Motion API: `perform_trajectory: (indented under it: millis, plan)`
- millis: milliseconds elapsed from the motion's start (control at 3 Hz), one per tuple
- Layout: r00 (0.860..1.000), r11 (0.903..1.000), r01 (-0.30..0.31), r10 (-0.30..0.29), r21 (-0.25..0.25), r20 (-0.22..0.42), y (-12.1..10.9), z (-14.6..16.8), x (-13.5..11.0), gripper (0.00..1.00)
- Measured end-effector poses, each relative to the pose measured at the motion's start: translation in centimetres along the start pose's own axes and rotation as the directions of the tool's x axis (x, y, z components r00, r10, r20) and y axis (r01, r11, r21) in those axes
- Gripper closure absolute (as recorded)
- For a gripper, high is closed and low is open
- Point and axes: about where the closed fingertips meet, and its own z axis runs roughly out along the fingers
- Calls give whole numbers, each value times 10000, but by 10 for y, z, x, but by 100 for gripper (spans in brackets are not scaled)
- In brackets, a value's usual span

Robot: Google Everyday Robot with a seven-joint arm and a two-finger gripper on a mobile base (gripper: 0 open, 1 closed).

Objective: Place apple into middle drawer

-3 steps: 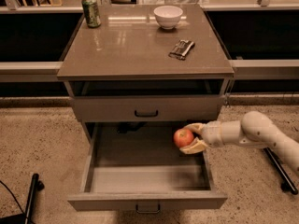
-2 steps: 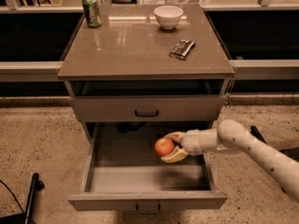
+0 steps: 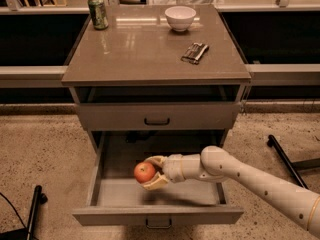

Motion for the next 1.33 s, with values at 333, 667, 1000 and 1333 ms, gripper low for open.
perform_trajectory:
  millis: [333,667,1000,1333]
  plan:
    - [10000,10000,-1,1,2,-3,0,0,0,100]
    - [9955,9985,257,-299,479,894,-18,17,-8,100]
    - [9844,9969,97,-232,780,1743,-48,61,1,100]
    - [9838,9975,253,-366,664,1755,-65,98,8,100]
